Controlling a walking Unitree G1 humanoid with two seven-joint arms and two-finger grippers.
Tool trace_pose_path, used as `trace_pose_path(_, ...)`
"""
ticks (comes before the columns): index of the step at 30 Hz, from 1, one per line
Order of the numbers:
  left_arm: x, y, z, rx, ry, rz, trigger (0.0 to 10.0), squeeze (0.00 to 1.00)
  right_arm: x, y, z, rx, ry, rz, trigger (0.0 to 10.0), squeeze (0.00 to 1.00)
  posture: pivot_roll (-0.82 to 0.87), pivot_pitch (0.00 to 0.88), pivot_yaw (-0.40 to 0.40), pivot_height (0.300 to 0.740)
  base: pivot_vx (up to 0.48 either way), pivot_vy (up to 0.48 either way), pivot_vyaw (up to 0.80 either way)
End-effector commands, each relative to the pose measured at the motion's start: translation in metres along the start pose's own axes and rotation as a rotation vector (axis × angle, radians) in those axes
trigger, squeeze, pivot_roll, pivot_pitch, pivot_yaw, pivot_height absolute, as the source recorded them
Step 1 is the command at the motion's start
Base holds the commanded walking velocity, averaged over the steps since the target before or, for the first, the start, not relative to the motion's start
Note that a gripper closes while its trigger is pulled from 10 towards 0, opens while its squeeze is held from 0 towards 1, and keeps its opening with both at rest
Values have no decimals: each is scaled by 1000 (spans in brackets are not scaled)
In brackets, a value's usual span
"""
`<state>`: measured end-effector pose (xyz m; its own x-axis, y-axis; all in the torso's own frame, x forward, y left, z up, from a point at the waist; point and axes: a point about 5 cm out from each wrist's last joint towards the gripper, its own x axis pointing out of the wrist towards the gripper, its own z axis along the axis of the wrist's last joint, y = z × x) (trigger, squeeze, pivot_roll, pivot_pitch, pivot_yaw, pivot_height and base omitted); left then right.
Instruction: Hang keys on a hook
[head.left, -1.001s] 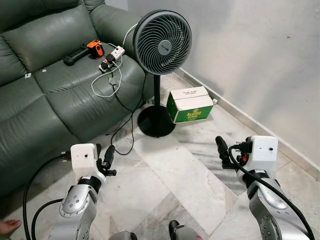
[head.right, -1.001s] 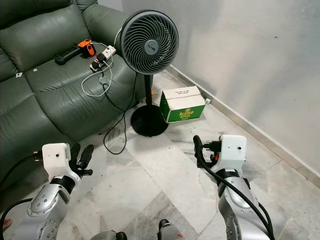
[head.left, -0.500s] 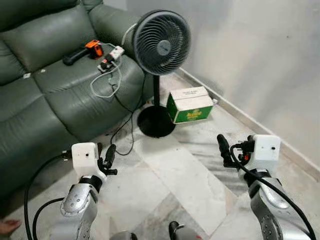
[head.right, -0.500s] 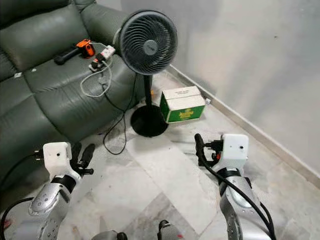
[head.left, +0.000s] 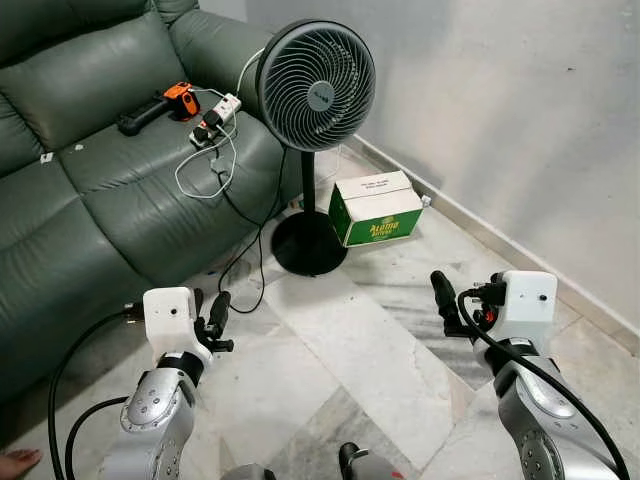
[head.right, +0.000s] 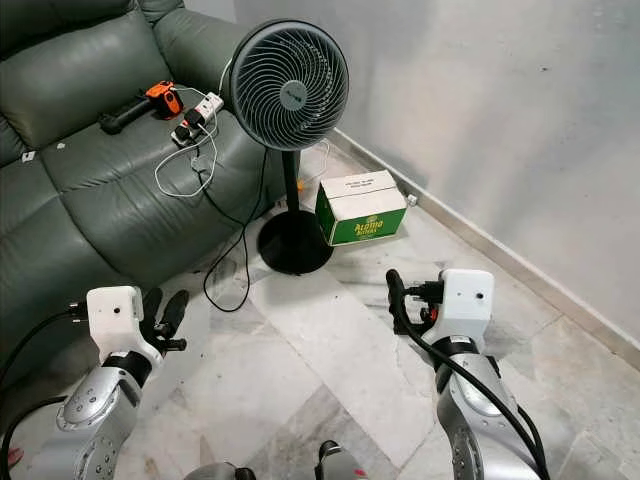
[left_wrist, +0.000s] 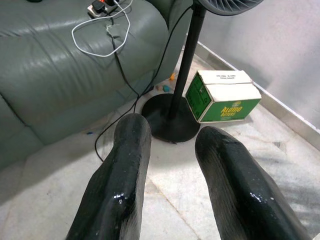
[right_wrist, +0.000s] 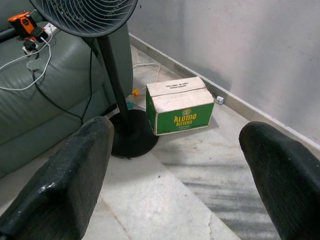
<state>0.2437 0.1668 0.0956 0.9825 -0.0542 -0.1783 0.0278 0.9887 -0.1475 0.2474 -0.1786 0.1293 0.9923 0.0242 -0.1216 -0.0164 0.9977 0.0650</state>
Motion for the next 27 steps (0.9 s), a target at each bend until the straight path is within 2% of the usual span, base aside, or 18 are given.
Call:
trace_pose_path(1, -1, 4, -4, -2, 23, 18, 10000, 0, -1, -1, -3, 10, 22, -2, 10000, 0, -81, 225, 29, 740, 0, 0, -800)
trace_pose_path(6, 0, 4, -4, 0, 23, 17, 10000, 0, -2, 0, -2, -4, 5, 5, 10000, 0, -79, 229, 28, 740, 0, 0, -800)
trace_pose_path(11, 1, 4, -3, 1, 21, 16, 10000, 0, -4, 8, 2, -51, -19, 44, 10000, 0, -82, 230, 28, 740, 0, 0, -165)
trace_pose_path(14, 1, 4, -3, 1, 22, 16, 10000, 0, -4, 7, -1, -22, 6, 43, 10000, 0, -82, 230, 28, 740, 0, 0, -533)
trace_pose_path(27, 2, 4, -3, 2, 24, 14, 10000, 0, -3, 8, -1, -19, 6, 38, 10000, 0, -82, 229, 29, 740, 0, 0, -800)
